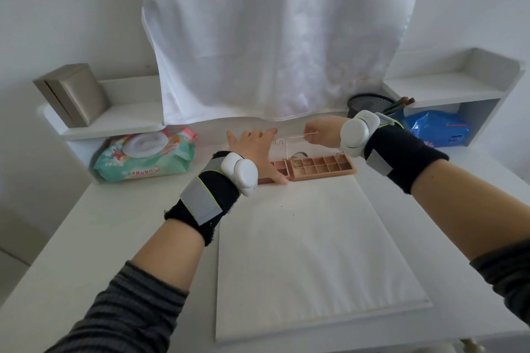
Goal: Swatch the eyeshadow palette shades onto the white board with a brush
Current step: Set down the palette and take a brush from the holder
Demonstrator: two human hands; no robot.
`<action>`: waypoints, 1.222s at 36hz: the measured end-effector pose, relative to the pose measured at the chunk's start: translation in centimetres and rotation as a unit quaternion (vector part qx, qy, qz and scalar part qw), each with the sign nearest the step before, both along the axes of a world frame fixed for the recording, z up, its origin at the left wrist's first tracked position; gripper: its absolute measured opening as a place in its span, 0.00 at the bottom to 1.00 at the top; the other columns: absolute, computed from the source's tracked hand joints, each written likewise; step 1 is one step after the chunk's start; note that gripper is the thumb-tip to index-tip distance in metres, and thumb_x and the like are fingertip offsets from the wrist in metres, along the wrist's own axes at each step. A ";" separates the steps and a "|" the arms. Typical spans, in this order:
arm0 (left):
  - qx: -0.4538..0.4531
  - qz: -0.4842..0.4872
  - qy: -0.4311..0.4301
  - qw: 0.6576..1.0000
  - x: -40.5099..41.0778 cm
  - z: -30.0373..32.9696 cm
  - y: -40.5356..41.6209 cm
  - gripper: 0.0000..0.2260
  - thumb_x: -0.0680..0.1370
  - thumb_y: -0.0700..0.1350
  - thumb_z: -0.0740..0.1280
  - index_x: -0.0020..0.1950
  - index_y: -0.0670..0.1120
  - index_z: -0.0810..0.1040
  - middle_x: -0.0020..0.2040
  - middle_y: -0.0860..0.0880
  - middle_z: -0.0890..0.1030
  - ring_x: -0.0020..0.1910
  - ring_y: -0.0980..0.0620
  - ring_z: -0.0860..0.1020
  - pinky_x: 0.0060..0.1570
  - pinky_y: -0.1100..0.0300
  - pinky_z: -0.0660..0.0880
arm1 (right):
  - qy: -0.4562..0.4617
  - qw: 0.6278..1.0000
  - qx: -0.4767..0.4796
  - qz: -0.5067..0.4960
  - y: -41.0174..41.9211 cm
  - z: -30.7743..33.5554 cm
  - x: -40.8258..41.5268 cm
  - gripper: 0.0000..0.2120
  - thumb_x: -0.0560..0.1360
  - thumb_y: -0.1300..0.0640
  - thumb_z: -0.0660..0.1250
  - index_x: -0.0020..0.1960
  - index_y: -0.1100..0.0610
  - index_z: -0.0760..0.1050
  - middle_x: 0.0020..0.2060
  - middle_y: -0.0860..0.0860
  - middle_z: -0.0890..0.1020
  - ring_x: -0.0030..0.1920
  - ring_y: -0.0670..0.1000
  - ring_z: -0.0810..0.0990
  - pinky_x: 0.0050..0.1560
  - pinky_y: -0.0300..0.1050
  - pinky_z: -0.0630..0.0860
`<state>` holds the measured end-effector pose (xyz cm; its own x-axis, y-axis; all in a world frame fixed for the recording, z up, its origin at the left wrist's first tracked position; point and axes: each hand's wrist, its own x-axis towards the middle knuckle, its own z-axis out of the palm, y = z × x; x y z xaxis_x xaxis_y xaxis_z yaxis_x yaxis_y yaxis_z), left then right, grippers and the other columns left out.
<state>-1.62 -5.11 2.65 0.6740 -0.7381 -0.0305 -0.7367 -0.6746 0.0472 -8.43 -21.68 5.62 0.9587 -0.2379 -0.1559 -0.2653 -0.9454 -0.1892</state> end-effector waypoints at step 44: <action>-0.241 -0.140 0.006 0.960 -7.1 2.6 -18.2 0.13 0.80 0.53 0.58 0.55 0.50 0.79 0.54 0.50 0.82 0.56 0.47 0.76 0.70 0.44 0.53 | -0.444 0.861 0.133 -0.208 -10.1 0.6 -11.2 0.20 0.67 0.75 0.57 0.53 0.59 0.77 0.48 0.52 0.80 0.49 0.47 0.74 0.53 0.40 0.71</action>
